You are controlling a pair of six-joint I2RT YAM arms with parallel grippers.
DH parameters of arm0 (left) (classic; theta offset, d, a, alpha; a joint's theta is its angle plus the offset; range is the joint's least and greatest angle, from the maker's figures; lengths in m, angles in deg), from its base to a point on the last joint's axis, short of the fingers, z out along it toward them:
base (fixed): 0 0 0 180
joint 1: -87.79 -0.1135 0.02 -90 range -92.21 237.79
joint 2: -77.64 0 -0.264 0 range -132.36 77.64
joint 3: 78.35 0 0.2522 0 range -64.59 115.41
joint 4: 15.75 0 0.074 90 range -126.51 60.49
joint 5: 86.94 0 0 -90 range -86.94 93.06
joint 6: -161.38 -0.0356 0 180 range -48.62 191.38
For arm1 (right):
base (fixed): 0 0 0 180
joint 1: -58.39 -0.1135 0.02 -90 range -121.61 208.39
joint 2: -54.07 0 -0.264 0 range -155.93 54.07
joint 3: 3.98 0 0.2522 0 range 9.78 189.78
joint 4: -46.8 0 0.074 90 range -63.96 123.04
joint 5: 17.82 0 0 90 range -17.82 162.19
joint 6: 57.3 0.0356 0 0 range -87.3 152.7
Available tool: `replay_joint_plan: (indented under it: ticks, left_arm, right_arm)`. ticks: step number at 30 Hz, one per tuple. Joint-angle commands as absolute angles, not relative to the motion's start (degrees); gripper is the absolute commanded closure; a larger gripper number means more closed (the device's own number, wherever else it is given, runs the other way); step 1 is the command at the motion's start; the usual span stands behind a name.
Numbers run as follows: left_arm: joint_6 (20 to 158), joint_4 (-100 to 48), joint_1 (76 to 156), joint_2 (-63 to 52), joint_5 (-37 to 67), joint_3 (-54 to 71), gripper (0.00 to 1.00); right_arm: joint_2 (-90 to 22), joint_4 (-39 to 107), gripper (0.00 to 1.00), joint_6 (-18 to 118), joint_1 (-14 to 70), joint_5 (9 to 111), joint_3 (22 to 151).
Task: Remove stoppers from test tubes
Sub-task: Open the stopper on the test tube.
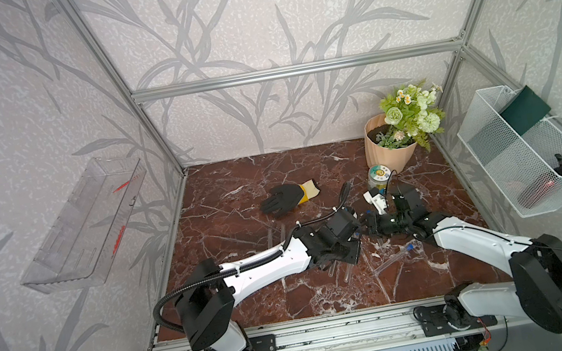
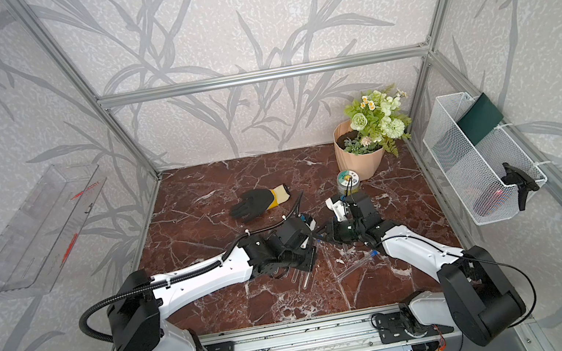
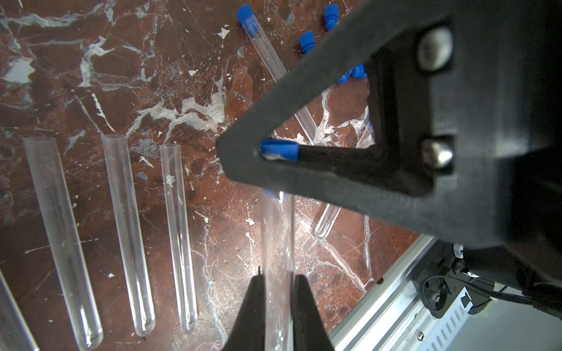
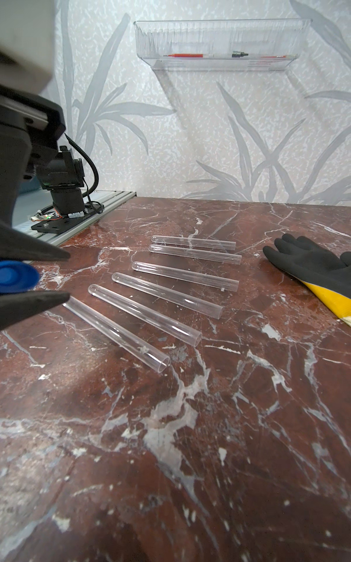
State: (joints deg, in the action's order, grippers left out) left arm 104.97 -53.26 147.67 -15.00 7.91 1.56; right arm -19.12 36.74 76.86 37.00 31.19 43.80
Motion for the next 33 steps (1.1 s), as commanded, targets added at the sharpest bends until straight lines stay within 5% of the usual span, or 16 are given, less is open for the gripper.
replay_joint_plan:
  ticks: [1,33]
  left_arm:
    - [105.22,-52.72,147.38,-14.46,7.53,2.21,0.90]
    - [104.55,-56.58,147.32,-16.00,7.55,3.26,0.90]
  right_arm:
    - [-19.76,38.47,0.90,77.84,36.86,30.79,44.91]
    - [-21.87,38.29,0.94,77.42,40.81,29.89,49.91]
